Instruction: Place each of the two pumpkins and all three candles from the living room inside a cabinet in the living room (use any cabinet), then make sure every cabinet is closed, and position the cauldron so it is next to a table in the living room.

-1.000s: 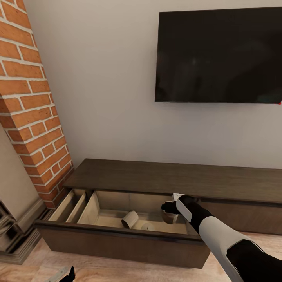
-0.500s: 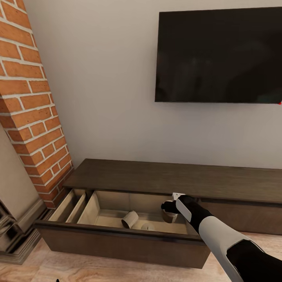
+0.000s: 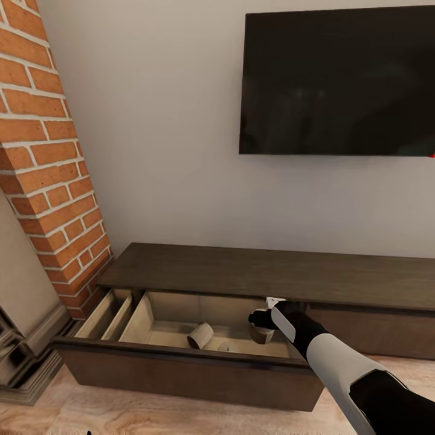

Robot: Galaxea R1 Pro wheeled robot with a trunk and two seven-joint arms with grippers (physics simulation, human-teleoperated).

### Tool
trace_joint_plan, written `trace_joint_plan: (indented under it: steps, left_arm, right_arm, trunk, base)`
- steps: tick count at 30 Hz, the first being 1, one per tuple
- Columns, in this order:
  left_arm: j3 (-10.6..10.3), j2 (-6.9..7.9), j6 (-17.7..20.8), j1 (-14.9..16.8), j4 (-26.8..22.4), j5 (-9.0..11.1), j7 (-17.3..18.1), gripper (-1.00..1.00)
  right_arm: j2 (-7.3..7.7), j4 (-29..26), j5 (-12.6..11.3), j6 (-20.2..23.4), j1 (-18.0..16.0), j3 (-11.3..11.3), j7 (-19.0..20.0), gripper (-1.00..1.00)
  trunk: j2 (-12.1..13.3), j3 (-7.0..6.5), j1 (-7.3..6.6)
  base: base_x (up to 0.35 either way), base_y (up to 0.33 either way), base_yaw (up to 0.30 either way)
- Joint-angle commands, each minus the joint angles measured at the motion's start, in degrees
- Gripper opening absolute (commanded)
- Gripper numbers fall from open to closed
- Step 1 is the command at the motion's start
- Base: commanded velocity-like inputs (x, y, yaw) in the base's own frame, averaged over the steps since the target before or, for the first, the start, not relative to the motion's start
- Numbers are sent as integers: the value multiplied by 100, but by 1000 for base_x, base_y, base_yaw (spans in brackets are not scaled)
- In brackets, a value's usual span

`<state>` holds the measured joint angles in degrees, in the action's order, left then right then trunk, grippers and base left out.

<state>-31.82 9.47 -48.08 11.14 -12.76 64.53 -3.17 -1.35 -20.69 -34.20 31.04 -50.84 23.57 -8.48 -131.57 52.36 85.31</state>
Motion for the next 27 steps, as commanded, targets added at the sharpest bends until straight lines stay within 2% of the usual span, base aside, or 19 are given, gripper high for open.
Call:
trace_joint_plan:
  steps: [1, 12, 21, 27]
  left_arm:
    - [-51, 3, -17, 3, -7, 25, -34, 100]
    - [-49, 3, -10, 3, -7, 32, -39, 100]
    - [-35, 3, 0, 3, 6, 41, -44, 100]
    - [-35, 3, -7, 3, 10, 39, -44, 100]
  right_arm:
    - [5, -11, -61, 16, -5, 42, -51, -100]
    - [9, -10, -61, 8, -5, 43, -48, -100]
    - [12, -7, -61, 7, -5, 43, -48, -100]
    - [12, -7, -65, 15, -5, 43, -48, -100]
  trunk:
    - [-44, 24, 21]
    - [-485, 221, 263]
    - [-485, 221, 263]
    - [-485, 221, 263]
  base:
    - [0, 0, 0]
    - [0, 0, 0]
    - [5, 0, 0]
    - [241, 0, 0]
